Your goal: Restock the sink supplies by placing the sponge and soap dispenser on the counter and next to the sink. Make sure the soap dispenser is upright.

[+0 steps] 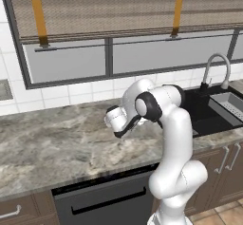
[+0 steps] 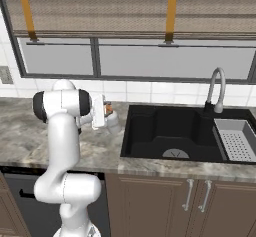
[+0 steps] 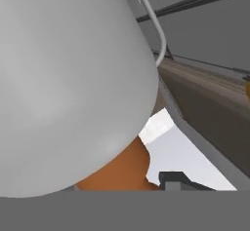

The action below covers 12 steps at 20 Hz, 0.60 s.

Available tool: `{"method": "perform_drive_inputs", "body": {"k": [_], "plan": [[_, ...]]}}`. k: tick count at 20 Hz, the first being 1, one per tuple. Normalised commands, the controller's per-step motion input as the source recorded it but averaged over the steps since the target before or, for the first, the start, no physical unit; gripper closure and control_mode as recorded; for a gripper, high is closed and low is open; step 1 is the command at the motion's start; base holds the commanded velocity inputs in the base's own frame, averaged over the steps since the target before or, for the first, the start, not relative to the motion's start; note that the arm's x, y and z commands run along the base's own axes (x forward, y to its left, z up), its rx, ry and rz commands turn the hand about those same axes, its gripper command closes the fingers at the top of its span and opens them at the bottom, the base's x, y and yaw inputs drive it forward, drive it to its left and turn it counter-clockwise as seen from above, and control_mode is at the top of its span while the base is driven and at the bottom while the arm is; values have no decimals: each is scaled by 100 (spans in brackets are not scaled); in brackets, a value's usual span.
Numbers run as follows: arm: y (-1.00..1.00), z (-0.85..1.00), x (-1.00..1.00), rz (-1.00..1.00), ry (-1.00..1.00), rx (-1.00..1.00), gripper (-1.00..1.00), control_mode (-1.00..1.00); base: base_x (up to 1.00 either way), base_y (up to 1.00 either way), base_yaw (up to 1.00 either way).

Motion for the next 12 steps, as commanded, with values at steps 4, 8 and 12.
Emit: {"method": "perform_drive_inputs", "body": {"k": [4, 8, 12], "plan": [[-10, -3, -6, 2, 0, 5, -100, -100, 0, 0, 0], [-46, -1, 0, 7, -3, 3, -100, -100, 0, 0, 0], [-44, 0, -5, 4, -6, 4, -100, -100, 0, 0, 0]]}}
